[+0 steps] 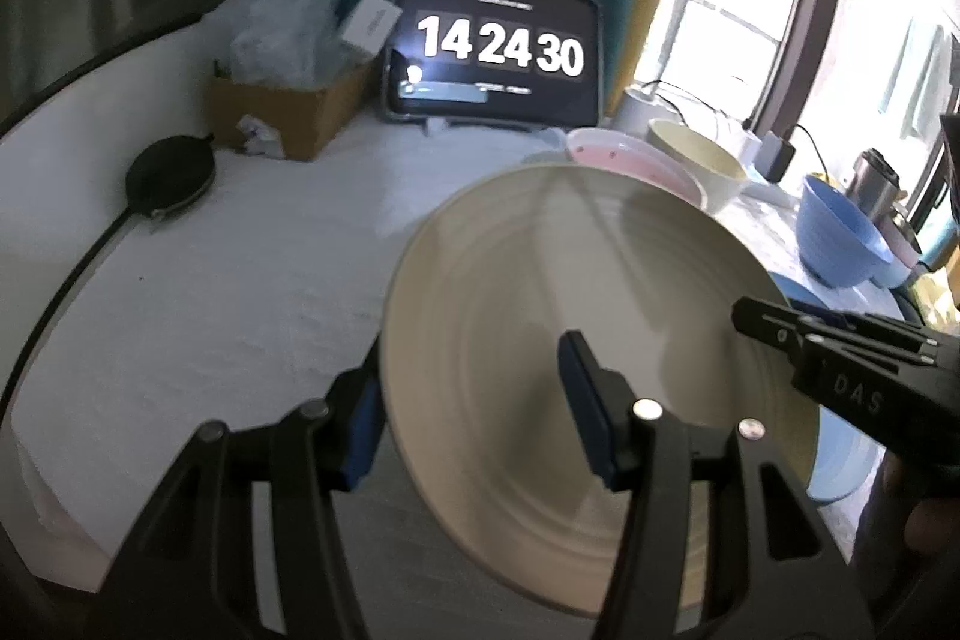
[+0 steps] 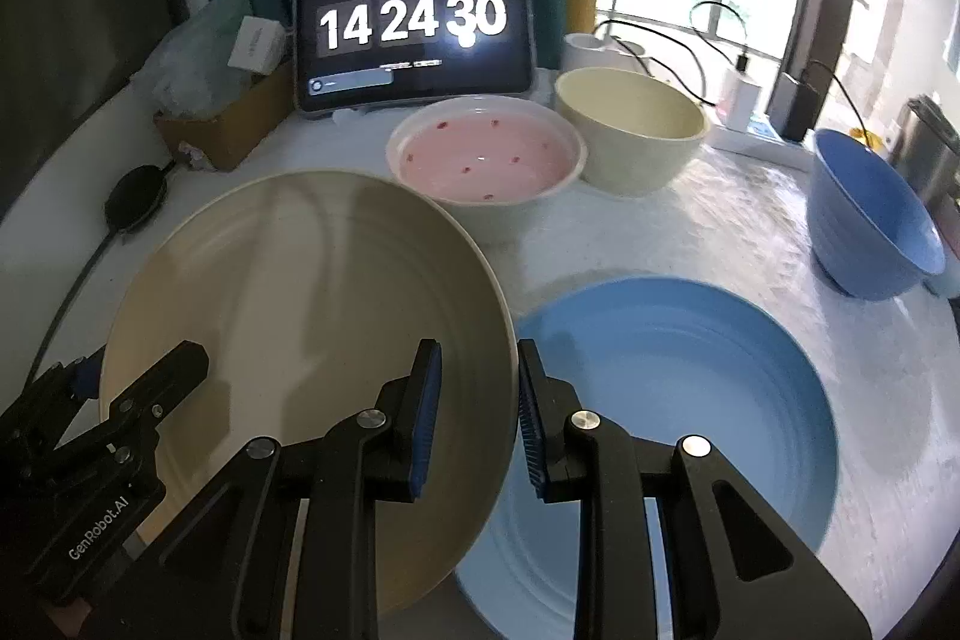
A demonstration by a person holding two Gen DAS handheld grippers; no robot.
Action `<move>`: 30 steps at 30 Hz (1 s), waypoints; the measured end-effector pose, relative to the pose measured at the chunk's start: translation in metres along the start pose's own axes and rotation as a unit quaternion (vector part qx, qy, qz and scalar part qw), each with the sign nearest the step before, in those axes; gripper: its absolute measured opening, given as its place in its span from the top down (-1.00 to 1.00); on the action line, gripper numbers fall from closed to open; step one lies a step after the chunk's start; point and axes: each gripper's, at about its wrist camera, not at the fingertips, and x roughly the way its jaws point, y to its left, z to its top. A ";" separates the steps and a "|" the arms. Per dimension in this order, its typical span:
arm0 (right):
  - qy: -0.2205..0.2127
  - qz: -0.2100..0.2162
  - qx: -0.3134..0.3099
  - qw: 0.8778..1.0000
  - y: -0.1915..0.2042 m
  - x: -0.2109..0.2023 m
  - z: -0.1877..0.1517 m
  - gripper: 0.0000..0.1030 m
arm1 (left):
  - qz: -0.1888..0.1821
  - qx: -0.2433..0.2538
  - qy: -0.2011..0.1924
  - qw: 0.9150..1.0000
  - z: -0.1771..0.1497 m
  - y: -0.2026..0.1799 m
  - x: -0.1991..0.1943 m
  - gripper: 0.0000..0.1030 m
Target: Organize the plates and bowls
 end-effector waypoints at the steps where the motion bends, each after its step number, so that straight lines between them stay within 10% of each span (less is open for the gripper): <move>1: -0.002 -0.001 0.003 1.000 -0.004 -0.002 -0.002 0.48 | -0.001 0.002 0.000 1.000 0.000 -0.004 0.000 -0.07; 30: -0.017 -0.026 0.072 0.997 -0.094 -0.037 -0.033 0.48 | -0.034 0.076 0.027 0.996 -0.010 -0.101 0.005 -0.07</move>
